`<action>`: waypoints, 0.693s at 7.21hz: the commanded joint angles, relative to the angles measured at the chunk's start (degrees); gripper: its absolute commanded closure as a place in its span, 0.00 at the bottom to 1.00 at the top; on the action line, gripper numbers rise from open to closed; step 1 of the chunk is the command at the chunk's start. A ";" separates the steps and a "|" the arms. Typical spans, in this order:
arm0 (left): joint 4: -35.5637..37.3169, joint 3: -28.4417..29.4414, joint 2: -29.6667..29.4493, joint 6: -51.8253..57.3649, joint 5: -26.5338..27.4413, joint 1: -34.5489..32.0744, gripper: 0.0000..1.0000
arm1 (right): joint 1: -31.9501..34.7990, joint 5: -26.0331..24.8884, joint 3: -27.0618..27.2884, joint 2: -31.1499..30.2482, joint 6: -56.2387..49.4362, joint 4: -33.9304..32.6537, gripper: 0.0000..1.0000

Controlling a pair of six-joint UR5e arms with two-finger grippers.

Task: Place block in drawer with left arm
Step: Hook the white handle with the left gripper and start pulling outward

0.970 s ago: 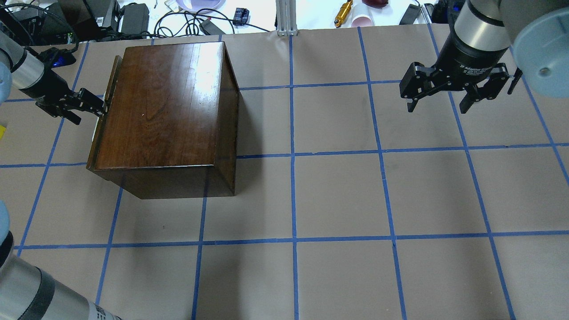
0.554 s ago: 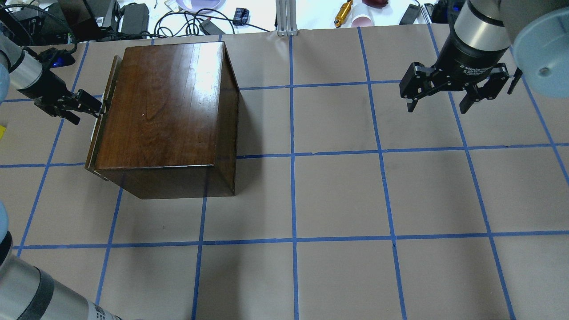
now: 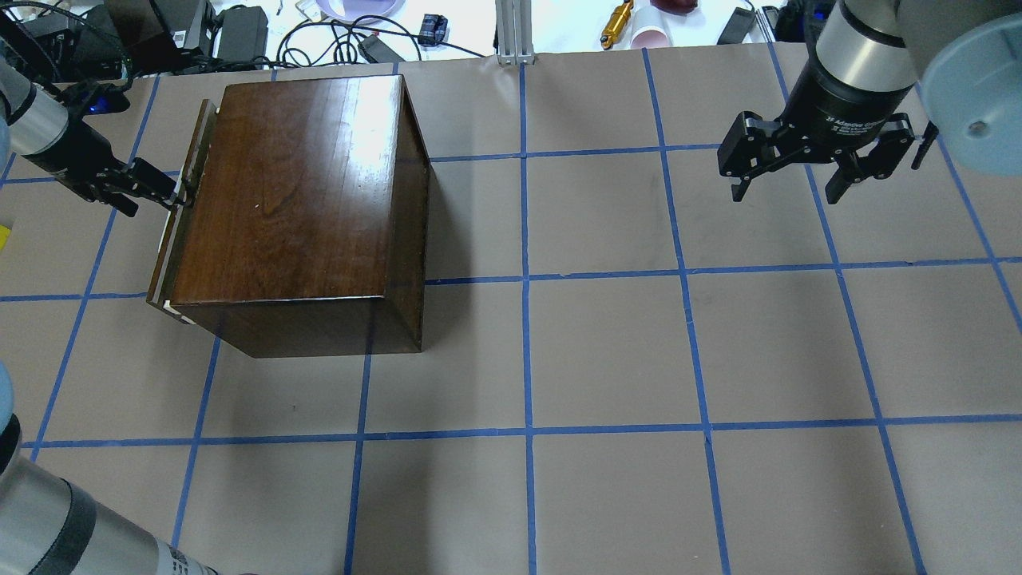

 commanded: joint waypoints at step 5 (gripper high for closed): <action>-0.15 1.35 -0.83 1.33 1.34 0.09 0.00 | 0.00 0.00 0.00 0.00 0.00 0.00 0.00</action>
